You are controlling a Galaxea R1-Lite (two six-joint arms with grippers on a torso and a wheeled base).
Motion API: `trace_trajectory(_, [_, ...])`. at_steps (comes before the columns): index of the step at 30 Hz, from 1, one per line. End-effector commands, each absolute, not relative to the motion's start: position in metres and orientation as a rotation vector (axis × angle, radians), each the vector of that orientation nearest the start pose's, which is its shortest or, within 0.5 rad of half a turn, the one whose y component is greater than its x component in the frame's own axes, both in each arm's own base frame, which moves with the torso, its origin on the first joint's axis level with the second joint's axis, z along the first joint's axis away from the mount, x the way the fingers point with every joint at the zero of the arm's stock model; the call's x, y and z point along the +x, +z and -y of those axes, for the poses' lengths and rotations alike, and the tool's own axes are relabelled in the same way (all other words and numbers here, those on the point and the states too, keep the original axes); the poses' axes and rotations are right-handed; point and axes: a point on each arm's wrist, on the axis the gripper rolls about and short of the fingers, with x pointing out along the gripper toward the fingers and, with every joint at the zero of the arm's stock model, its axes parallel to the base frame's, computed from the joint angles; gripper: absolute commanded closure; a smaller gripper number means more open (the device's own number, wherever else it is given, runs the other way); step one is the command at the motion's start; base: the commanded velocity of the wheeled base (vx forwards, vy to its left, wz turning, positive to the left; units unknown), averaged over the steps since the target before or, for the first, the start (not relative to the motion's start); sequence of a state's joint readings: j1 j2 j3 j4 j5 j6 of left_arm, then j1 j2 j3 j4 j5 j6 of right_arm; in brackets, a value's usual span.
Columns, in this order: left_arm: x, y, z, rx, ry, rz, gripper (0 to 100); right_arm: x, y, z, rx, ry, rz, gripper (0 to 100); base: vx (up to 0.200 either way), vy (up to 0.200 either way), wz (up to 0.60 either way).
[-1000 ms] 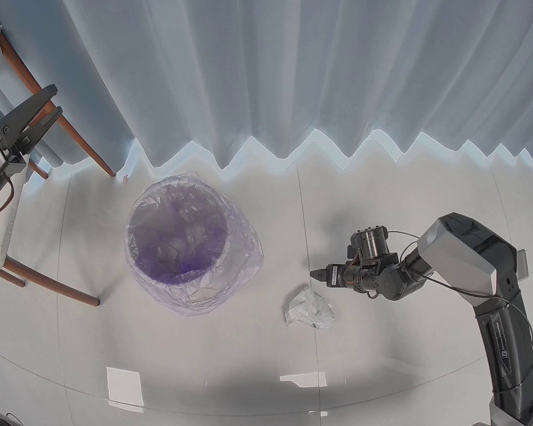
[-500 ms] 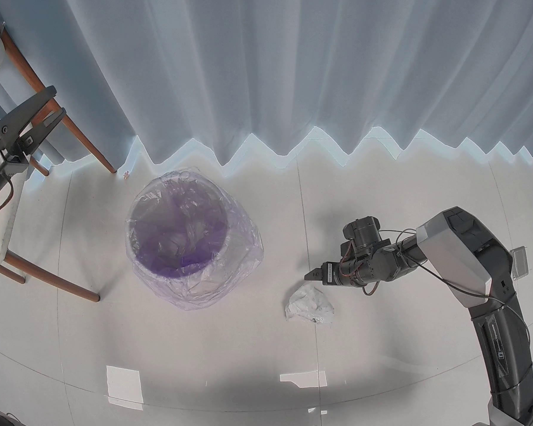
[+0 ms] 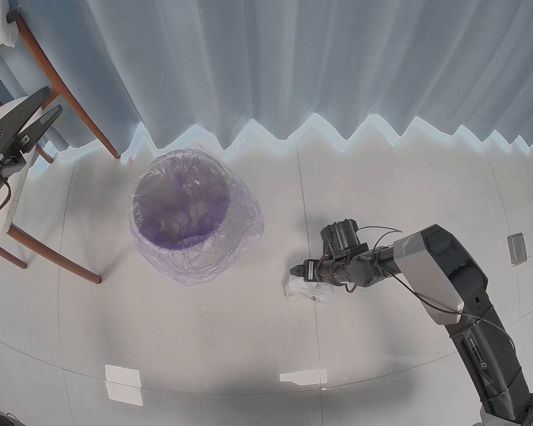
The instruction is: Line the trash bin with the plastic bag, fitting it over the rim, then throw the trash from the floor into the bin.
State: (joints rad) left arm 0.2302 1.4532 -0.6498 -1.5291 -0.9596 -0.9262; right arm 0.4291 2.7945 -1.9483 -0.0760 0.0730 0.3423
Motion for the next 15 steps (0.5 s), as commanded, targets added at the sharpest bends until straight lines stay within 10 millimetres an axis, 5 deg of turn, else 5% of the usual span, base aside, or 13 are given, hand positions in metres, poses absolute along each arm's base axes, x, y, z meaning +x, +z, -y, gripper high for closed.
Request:
trace_trajectory(1, [0.209, 0.284, -0.03, -0.446, -0.897, 0.236, 0, 0.481, -0.073, -0.226, 0.167, 0.331, -0.853, 100, 0.0, 0.0, 0.0])
trace_trajectory(9, [0.208, 0.283, -0.03, -0.446, -0.898, 0.234, 0, 0.479, -0.07, -0.226, 0.166, 0.324, -0.876, 100, 0.0, 0.0, 0.0])
trace_trajectory(15, [0.208, 0.283, -0.03, -0.446, -0.898, 0.234, 0, 0.479, -0.024, -0.219, 0.23, 0.303, -0.839, 100, 0.0, 0.0, 0.0])
